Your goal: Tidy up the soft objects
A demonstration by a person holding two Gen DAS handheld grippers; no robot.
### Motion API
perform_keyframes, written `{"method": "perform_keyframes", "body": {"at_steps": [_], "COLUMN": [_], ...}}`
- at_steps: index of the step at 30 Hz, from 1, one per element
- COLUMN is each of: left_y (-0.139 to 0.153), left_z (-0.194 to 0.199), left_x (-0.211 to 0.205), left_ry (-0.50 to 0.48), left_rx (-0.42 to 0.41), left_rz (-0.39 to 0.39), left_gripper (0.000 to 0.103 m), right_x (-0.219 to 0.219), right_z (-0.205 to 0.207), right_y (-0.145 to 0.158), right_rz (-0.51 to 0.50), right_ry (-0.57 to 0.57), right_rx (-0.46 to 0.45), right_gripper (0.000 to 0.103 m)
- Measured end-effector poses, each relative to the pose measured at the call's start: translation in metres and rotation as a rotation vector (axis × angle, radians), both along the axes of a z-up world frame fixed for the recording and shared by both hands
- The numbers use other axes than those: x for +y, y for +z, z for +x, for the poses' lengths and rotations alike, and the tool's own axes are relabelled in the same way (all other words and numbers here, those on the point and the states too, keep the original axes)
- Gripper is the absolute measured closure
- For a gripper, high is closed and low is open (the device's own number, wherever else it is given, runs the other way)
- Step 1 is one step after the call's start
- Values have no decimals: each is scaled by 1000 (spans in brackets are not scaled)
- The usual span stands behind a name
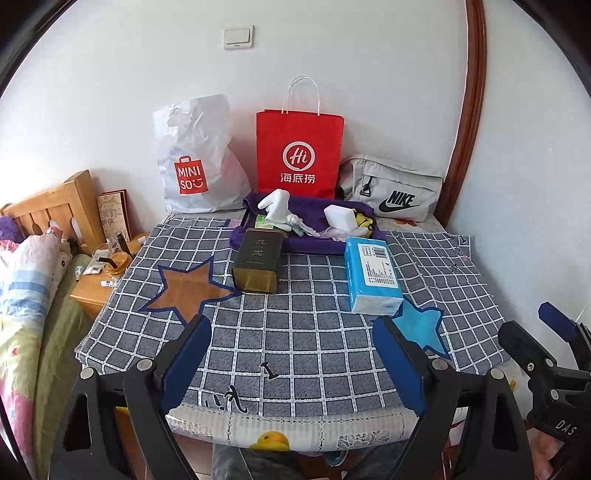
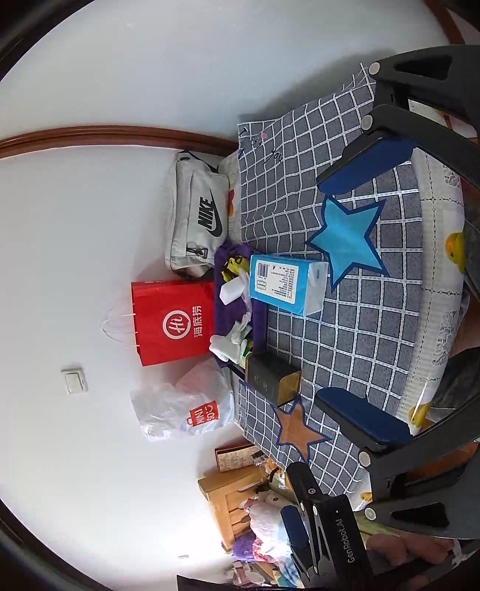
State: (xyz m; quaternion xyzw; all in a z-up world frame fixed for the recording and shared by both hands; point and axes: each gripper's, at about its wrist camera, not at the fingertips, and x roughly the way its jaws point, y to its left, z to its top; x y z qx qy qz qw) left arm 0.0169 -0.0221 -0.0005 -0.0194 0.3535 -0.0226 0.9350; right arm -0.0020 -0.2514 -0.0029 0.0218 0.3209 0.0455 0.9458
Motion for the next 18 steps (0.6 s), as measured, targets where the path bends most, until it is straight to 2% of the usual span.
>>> {"method": "perform_keyframes", "body": {"at_steps": [18], "left_y": [-2], "left_z": [-2], "left_x": [-3], "left_ry": [-2], "left_rx": [4], "left_rz": [-1], "left_gripper": [14], "right_x": [2], "right_z": [-3], "right_y": [0], "right_rz": [-2], "right_ry": [5], "right_rx": [0], "right_gripper": [0]}}
